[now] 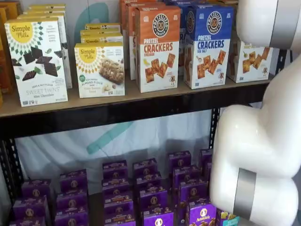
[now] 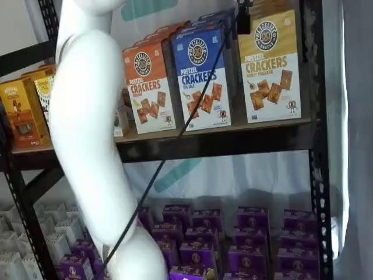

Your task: Retrieve the yellow and white box located on the top shelf, the sixth one from the left

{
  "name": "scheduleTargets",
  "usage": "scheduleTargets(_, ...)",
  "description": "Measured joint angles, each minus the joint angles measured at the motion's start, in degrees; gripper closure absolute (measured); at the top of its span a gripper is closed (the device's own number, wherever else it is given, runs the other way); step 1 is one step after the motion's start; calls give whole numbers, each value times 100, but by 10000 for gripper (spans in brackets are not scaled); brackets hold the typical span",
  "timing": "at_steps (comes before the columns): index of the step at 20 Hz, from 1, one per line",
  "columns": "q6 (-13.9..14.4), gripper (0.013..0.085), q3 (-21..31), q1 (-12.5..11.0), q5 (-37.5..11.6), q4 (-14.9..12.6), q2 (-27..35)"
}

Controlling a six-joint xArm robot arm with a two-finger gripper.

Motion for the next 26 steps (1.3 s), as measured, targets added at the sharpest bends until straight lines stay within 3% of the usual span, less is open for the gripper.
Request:
scheduleTargets(11,2,130,27,223,-226,-365,164)
scheduleTargets(26,107,130,-576,482,246,-1092,578)
